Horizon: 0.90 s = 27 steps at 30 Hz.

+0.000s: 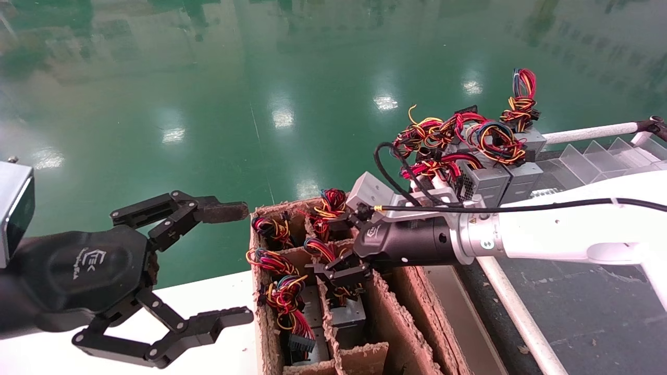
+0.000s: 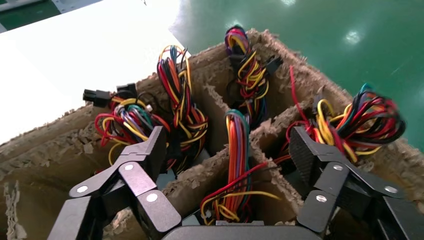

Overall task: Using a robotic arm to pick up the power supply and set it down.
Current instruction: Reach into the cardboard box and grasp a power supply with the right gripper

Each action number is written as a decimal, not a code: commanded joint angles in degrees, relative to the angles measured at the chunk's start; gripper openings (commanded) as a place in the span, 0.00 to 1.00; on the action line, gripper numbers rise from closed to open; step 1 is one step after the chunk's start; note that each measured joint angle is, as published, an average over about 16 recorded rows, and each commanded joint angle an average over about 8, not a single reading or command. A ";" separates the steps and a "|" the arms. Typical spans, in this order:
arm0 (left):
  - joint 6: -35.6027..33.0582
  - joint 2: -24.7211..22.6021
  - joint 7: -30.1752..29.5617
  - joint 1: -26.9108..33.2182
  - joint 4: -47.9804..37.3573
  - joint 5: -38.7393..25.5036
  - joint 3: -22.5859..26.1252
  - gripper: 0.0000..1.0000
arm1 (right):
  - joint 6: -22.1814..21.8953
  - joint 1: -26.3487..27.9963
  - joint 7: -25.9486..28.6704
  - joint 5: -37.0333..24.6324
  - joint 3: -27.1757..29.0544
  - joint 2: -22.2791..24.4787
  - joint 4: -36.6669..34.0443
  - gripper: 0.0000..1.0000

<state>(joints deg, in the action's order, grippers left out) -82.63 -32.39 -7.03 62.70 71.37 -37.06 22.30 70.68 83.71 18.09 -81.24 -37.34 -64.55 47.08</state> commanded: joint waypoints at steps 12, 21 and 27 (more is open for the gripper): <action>0.00 0.00 0.00 0.00 0.00 0.00 0.00 1.00 | 0.10 0.16 -2.02 -0.17 -0.14 -0.66 -2.18 0.00; 0.00 0.00 0.00 0.00 0.00 0.00 0.00 1.00 | -0.42 0.19 -3.46 -1.11 -0.70 -1.66 -3.38 0.00; 0.00 0.00 0.00 0.00 0.00 0.00 0.00 1.00 | -0.85 0.21 -4.24 -1.29 -0.73 -2.07 -3.99 0.00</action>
<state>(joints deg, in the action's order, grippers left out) -82.63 -32.38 -7.03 62.70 71.37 -37.06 22.31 69.83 83.89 13.90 -82.49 -38.04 -66.55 43.13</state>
